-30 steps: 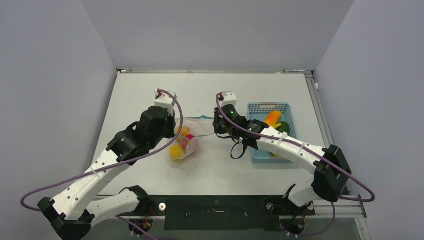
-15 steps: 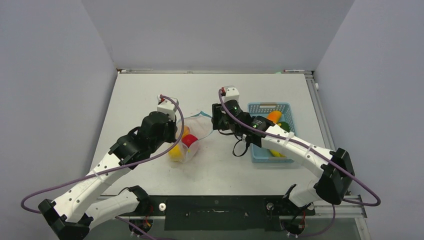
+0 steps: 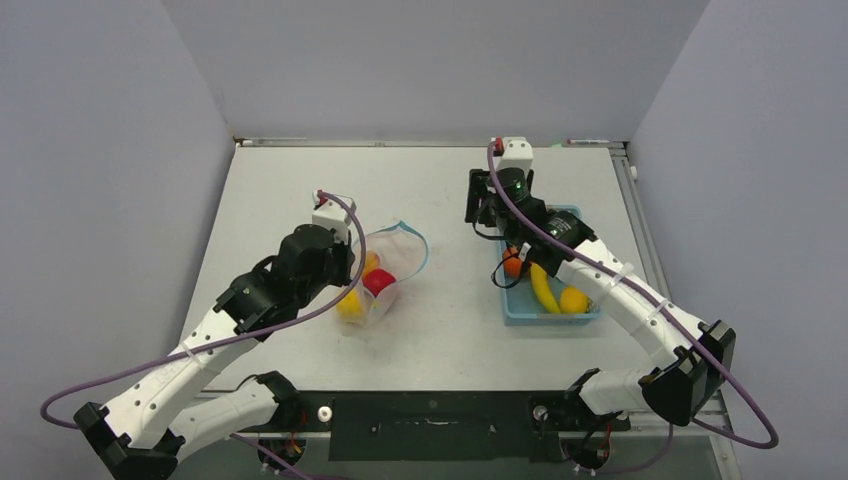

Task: Place the food in the zip-top bag and seal the zipper
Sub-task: Adjust the zipper food storage bag at the center of the board, then pick up the fake fruit from the bin.

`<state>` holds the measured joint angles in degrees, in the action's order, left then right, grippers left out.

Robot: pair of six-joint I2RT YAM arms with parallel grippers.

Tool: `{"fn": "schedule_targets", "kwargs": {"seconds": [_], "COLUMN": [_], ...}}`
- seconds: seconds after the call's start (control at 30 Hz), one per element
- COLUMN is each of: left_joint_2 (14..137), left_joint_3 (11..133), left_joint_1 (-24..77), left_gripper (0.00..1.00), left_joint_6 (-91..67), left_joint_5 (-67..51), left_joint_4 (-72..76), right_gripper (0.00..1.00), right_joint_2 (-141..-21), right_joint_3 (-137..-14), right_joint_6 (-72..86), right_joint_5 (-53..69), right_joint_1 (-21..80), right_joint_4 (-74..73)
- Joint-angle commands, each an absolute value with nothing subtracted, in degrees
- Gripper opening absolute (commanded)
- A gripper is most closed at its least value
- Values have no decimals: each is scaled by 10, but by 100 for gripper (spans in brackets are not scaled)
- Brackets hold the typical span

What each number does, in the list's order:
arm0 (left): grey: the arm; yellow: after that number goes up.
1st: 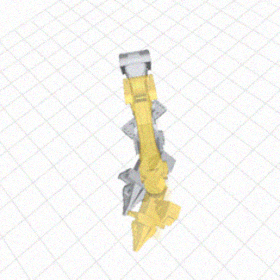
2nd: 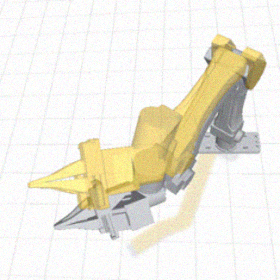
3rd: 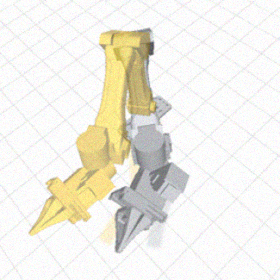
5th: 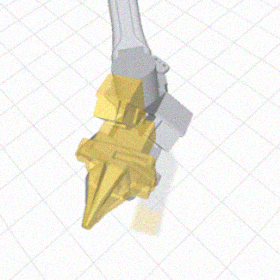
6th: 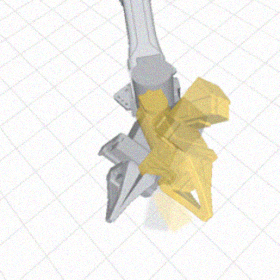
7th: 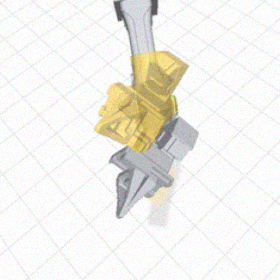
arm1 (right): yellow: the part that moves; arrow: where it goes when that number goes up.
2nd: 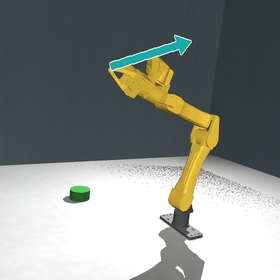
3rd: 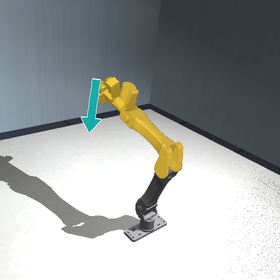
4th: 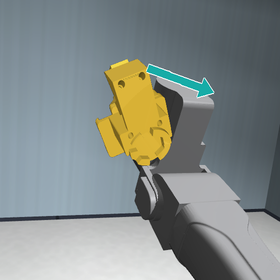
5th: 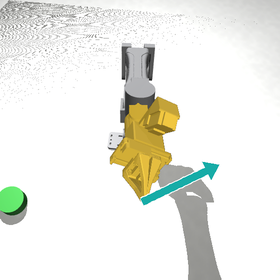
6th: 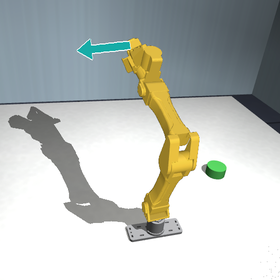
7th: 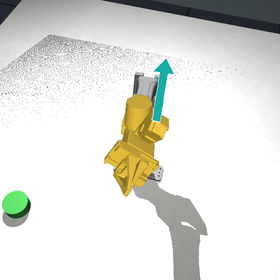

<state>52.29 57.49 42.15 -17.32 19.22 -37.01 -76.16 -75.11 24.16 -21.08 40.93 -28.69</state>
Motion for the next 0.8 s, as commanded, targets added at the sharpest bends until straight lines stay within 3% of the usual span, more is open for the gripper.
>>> {"fn": "schedule_targets", "kwargs": {"seconds": [0.0,0.27,0.77], "left_joint_2": [504,497,489], "left_joint_3": [576,570,568], "left_joint_1": [416,415,412], "left_gripper": [0,0,0], "left_joint_6": [-168,-169,-171], "left_joint_5": [188,180,175], "left_joint_4": [-346,-347,-347], "right_gripper": [60,63,63], "right_joint_2": [-750,-765,-811], "right_joint_3": [-760,-702,-613], "right_joint_6": [230,260,278], "right_joint_5": [-240,-216,-154], "right_joint_1": [350,272,225], "right_joint_4": [-312,-295,-260]}}
